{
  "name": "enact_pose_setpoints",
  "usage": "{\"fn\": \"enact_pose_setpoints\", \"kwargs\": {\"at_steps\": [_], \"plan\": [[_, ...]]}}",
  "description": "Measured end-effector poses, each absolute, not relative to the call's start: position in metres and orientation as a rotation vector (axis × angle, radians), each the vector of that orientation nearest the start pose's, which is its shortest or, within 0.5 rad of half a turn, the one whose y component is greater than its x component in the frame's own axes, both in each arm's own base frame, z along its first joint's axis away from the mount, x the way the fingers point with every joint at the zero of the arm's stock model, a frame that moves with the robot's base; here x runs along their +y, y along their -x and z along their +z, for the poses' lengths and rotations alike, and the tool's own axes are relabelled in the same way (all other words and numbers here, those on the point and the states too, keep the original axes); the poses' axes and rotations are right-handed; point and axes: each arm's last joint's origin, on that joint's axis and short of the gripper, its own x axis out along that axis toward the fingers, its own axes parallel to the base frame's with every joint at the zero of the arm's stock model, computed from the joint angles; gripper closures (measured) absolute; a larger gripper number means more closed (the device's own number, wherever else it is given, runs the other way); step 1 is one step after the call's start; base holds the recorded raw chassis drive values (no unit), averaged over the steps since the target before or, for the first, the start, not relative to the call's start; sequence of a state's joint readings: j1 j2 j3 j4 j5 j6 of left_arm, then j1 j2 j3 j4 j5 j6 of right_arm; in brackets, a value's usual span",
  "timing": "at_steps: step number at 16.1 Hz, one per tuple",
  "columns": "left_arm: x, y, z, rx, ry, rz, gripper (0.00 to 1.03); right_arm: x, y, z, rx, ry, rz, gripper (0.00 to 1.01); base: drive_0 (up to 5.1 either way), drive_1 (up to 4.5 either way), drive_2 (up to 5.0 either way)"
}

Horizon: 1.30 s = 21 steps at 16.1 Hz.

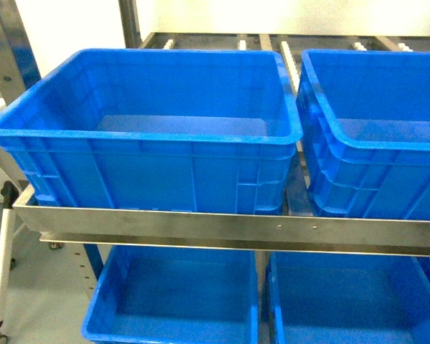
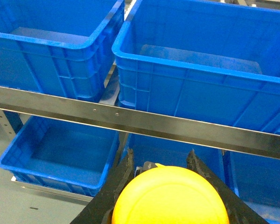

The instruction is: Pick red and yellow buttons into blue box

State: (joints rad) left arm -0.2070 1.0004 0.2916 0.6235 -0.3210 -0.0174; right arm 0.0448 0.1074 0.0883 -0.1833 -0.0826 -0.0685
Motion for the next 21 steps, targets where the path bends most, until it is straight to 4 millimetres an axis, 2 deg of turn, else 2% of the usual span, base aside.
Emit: {"fn": "enact_pose_setpoints", "kwargs": {"at_steps": [13,21], "plan": [[-0.0315,-0.1951,0.2035,0.082,-0.005,0.115,0.72,0.0068,-0.098,0.1677,0.198,0.064,0.134,0.71,4.9,-2.45,-2.5],[-0.0318,-0.195,0.2045,0.078,-0.004,0.112,0.72,0.0068,-0.0981,0.1678,0.197,0.064,0.133,0.71,0.0,0.0,0.0]]}}
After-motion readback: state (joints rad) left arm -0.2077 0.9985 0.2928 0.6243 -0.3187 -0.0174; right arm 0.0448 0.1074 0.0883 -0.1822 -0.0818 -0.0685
